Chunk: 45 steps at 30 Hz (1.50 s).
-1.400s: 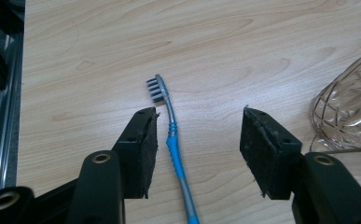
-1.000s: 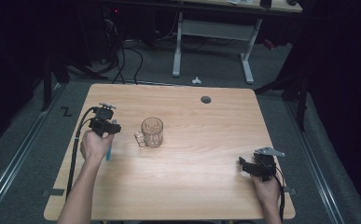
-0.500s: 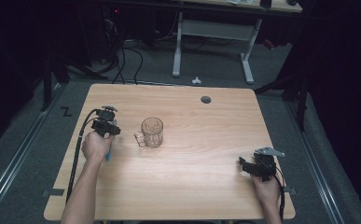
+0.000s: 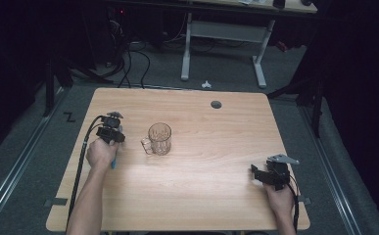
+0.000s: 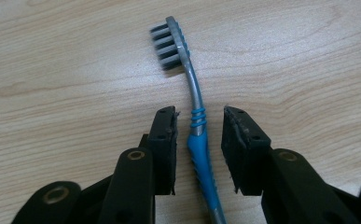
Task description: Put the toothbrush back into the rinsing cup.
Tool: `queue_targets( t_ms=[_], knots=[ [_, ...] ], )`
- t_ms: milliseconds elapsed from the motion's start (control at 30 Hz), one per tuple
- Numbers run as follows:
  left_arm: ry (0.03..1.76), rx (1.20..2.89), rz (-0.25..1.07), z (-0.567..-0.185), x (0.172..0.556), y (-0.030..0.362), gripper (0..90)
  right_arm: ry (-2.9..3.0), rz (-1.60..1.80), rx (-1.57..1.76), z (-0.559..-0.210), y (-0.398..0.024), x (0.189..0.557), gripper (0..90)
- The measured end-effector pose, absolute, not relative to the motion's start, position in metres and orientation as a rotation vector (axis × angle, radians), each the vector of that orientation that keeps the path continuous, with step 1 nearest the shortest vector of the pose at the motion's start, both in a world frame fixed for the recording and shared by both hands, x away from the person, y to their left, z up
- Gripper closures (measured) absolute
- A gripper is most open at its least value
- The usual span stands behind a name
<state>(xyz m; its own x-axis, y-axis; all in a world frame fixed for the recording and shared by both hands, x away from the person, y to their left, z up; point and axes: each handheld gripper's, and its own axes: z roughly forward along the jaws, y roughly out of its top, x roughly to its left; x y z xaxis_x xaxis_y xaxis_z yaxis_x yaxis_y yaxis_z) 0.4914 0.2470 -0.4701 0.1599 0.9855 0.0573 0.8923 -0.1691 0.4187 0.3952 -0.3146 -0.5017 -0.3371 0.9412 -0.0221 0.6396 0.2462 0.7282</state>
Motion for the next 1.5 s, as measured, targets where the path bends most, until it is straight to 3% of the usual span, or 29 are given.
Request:
queue_targets(
  t_ms=[800, 1500],
  knots=[
    [1.806, 2.130, 0.389, -0.4718, 0.4950, 0.2535, 78.6, 2.064, 0.873, 1.438, -0.5017, -0.3146, 0.3952, 30.5],
    [1.790, 2.144, 0.378, -0.4714, 0.4946, 0.2571, 80.0, 2.064, 0.873, 1.439, -0.5017, -0.3146, 0.3952, 30.5]
  ],
)
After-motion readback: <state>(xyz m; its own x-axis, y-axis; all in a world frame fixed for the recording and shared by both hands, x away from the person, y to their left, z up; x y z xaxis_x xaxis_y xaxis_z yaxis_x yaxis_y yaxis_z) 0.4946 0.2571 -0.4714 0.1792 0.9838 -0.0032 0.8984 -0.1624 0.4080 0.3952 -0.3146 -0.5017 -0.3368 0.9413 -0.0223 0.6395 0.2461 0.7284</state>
